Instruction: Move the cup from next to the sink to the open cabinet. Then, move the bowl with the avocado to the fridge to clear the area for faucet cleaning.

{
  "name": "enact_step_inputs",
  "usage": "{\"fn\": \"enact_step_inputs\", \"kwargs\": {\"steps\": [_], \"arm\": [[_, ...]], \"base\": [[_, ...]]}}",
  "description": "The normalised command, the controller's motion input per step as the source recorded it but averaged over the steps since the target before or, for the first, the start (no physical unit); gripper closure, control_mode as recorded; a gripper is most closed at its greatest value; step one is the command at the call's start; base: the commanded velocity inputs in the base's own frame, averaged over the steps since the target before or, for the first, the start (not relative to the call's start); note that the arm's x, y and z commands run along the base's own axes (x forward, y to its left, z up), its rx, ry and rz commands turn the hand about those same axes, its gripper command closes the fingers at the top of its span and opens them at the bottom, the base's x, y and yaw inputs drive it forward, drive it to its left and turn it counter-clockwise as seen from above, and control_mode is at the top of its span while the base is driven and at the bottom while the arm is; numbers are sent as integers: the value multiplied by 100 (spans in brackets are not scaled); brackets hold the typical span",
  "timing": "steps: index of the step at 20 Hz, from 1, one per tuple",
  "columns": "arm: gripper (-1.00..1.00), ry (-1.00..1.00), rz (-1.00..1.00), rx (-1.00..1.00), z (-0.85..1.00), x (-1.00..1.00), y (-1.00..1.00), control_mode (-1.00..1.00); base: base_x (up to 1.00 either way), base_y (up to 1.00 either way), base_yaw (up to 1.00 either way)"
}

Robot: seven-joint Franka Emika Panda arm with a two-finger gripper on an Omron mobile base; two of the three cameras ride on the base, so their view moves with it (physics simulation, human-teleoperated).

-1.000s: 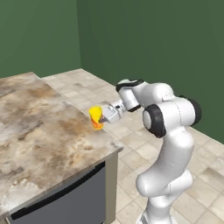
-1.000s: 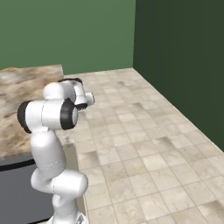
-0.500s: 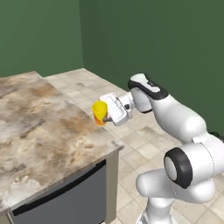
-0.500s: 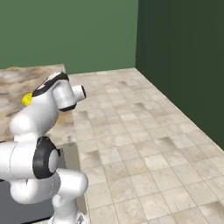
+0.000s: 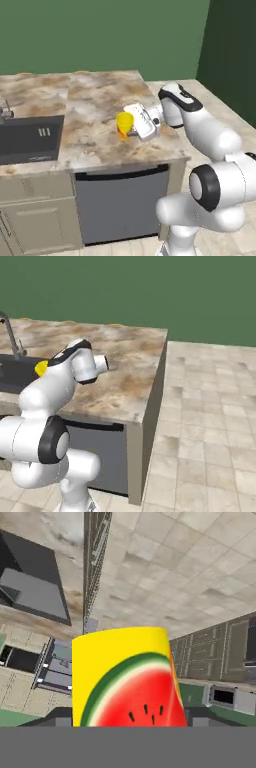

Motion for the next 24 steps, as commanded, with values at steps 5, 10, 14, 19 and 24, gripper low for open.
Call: {"fn": "enact_step_inputs", "kwargs": {"steps": [5, 10, 14, 19, 24], "arm": [[100, 0, 0, 0, 0, 0, 0, 100], [100, 0, 0, 0, 0, 0, 0, 100], [100, 0, 0, 0, 0, 0, 0, 100], [100, 0, 0, 0, 0, 0, 0, 100], [100, 0, 0, 0, 0, 0, 0, 100]], "base": [[0, 10, 90], [29, 79, 60], [100, 100, 7], [68, 95, 27], [1, 42, 86]]}}
